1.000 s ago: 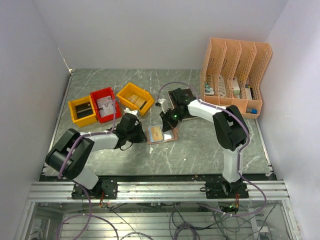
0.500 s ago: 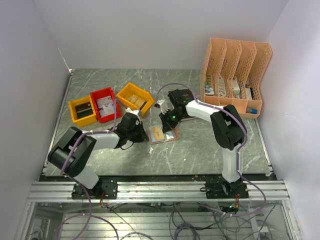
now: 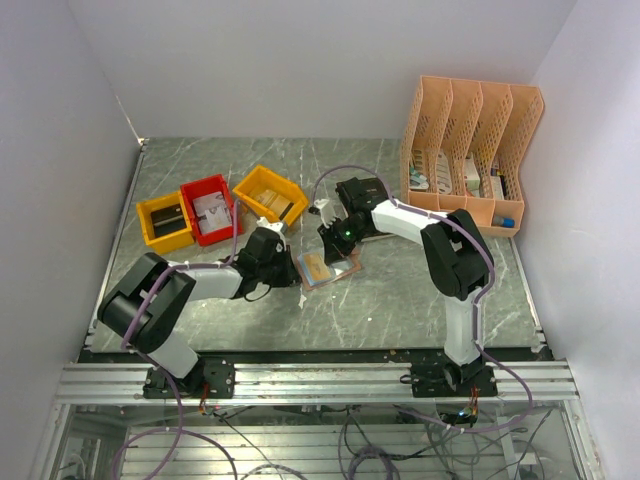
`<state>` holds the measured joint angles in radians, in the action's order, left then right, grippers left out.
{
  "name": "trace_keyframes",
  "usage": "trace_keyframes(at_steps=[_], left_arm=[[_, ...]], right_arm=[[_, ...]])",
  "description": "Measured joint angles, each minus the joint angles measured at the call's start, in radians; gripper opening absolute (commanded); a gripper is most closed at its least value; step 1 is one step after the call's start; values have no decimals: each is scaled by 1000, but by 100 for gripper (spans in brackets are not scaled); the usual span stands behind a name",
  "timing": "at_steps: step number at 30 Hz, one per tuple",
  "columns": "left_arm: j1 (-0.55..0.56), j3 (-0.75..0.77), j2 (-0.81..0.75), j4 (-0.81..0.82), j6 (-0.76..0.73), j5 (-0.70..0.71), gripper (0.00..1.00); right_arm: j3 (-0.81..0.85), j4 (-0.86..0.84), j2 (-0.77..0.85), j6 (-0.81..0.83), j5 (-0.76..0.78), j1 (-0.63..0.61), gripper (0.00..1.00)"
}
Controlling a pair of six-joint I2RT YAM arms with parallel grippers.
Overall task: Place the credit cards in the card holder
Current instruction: Adjust the card holder at the center of the board, then turn over the card slot in the card holder.
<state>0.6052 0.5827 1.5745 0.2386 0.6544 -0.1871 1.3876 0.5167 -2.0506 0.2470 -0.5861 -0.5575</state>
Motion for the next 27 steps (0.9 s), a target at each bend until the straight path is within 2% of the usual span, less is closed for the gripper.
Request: trace_keyframes(at_steps=[5, 10, 17, 19, 27], left_arm=[[4, 0, -19, -34, 0, 24, 14], [6, -8, -104, -105, -1, 56, 17], [6, -35, -214, -74, 27, 61, 9], [6, -43, -204, -46, 47, 55, 7], [6, -44, -75, 57, 103, 13, 8]], right_arm=[[0, 0, 0, 0, -3, 2, 1], [-4, 0, 32, 0, -34, 13, 5], [-5, -5, 66, 0, -80, 19, 6], [-5, -4, 64, 0, -84, 19, 5], [2, 0, -2, -2, -76, 18, 3]])
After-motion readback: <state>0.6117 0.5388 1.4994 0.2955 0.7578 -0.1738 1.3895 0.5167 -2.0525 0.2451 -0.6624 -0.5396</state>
